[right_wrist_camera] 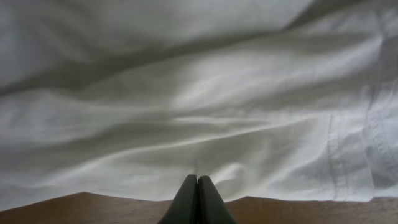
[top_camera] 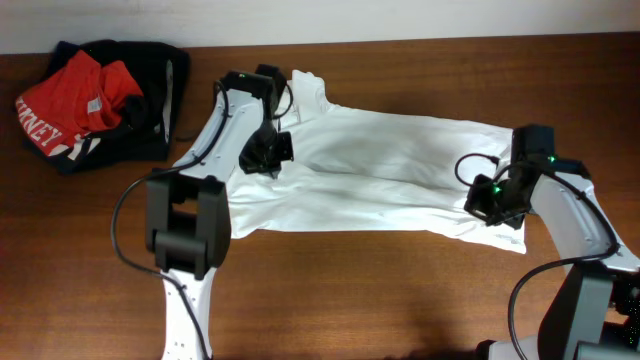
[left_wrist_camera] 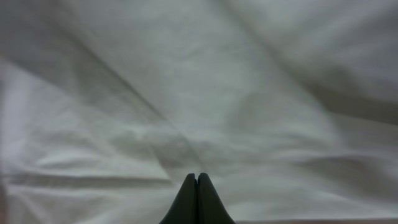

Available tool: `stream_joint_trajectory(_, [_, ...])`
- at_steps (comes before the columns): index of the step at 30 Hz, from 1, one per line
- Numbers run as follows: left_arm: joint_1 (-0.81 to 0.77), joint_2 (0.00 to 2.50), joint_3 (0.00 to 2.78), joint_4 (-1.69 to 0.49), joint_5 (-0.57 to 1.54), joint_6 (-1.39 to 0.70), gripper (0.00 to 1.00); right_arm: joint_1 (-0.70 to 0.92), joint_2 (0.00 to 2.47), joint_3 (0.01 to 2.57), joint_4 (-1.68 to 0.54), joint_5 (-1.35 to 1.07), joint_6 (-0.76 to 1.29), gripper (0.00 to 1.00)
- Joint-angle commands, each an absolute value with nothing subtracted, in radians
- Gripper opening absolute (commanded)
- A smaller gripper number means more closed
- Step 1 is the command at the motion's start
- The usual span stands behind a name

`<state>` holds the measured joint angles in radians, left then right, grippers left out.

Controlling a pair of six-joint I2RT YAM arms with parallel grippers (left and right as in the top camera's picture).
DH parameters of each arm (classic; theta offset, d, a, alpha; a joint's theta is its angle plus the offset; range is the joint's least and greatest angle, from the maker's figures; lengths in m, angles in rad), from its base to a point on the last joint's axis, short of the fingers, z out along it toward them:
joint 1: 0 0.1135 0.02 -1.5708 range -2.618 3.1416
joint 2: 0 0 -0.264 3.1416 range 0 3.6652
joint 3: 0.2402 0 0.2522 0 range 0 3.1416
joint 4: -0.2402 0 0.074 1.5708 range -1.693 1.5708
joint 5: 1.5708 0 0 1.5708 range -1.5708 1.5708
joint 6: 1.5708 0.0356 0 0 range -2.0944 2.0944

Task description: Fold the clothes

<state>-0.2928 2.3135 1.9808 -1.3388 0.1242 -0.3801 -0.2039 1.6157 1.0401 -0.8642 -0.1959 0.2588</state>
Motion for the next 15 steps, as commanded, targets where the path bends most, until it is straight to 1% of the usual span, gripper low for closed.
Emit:
stream_joint_trajectory(1, [-0.279, 2.374, 1.977, -1.358, 0.135, -0.356, 0.01, -0.197, 1.613, 1.012, -0.855, -0.135, 0.270, 0.04])
stream_joint_trajectory(2, [-0.277, 2.381, 1.977, -1.349, 0.134, -0.356, 0.00, -0.197, 1.614, 0.999, -0.843, -0.098, 0.270, 0.04])
stream_joint_trajectory(6, [-0.274, 2.392, 1.977, -1.323, 0.131, -0.357, 0.01, -0.197, 1.639, 0.962, -0.794, -0.084, 0.285, 0.04])
stream_joint_trajectory(12, [-0.274, 2.455, 1.977, -1.325, 0.126, -0.356, 0.01, -0.197, 1.753, 0.955, -0.770, -0.085, 0.304, 0.04])
stream_joint_trajectory(15, [-0.273, 2.458, 1.977, -1.358, 0.056, -0.357, 0.00, -0.198, 1.795, 0.955, -0.770, -0.073, 0.304, 0.04])
